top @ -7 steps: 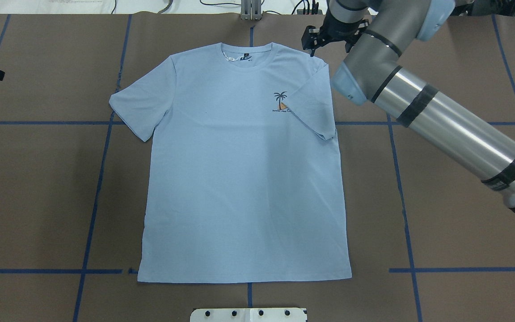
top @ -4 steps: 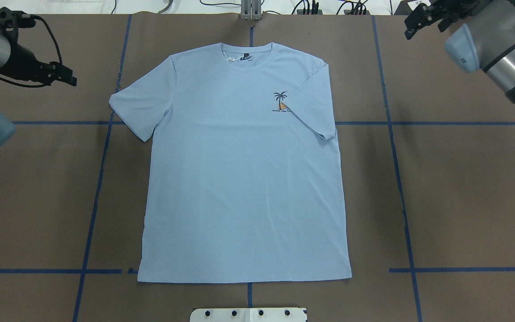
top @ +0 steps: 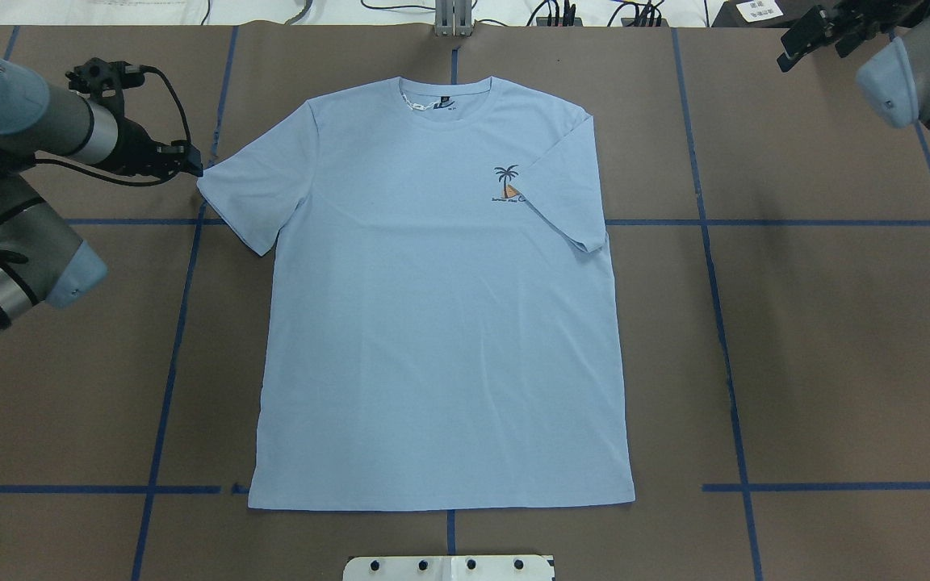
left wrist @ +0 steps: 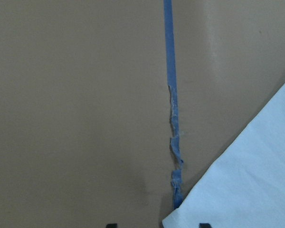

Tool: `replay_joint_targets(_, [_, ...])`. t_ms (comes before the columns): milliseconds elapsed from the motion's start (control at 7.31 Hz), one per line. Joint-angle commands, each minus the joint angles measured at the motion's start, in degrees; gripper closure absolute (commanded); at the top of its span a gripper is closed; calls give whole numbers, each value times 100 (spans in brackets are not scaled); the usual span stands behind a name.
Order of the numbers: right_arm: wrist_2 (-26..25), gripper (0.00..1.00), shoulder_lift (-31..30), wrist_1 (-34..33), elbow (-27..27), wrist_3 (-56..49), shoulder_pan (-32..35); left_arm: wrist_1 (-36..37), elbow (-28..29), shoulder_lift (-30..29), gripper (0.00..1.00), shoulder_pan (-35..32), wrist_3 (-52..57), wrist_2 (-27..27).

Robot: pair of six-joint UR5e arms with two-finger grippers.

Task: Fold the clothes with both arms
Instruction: 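Move the left gripper to the sleeve nearest it while the right arm withdraws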

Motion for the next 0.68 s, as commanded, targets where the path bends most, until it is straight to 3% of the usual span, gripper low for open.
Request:
replay_joint_targets(0, [-3,0,-7,1,-10,-5,2,-17,192,-120,56,71,-44,65])
replay_joint_targets(274, [-12,0,-7,1,-10,-5,-7,-17,219,-120,58,71,-35,65])
replay_joint_targets(547, [-21,0,-7,1,-10,4,-15,-8,219,-129,100,71,-35,65])
